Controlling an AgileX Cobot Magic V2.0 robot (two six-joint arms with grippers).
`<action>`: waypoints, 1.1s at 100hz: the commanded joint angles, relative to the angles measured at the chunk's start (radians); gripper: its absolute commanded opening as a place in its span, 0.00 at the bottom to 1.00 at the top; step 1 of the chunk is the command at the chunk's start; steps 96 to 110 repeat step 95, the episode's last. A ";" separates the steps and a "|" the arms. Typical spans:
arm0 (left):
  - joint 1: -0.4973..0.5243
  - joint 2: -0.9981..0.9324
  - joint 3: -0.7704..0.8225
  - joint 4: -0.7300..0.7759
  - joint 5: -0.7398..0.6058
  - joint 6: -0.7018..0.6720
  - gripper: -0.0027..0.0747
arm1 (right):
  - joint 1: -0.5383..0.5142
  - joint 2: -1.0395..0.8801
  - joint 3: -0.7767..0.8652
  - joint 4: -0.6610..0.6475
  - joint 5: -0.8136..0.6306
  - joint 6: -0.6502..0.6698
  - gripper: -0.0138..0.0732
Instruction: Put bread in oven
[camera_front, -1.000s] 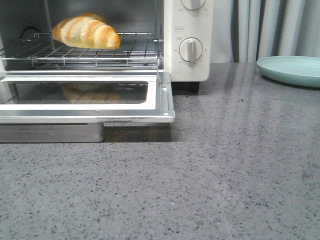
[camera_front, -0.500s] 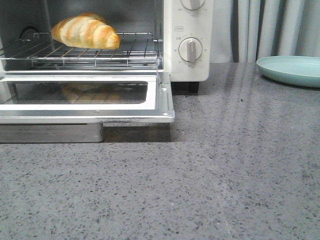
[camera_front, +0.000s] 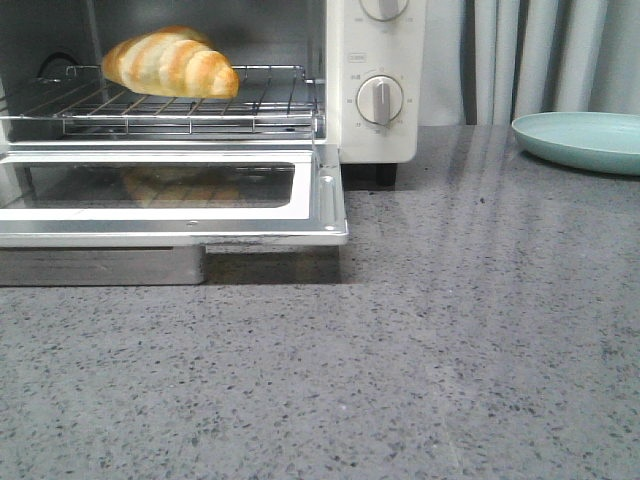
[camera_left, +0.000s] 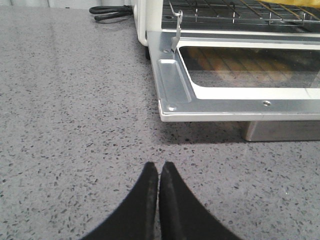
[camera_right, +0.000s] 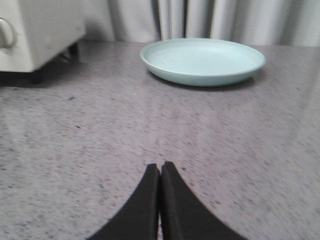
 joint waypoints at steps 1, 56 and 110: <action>0.001 -0.031 0.023 -0.007 -0.053 -0.008 0.01 | -0.015 -0.031 0.011 0.001 0.019 -0.009 0.10; 0.001 -0.031 0.023 -0.007 -0.057 -0.008 0.01 | -0.015 -0.028 0.011 0.001 0.076 -0.009 0.10; 0.001 -0.031 0.023 -0.007 -0.057 -0.008 0.01 | -0.015 -0.028 0.011 0.001 0.076 -0.009 0.10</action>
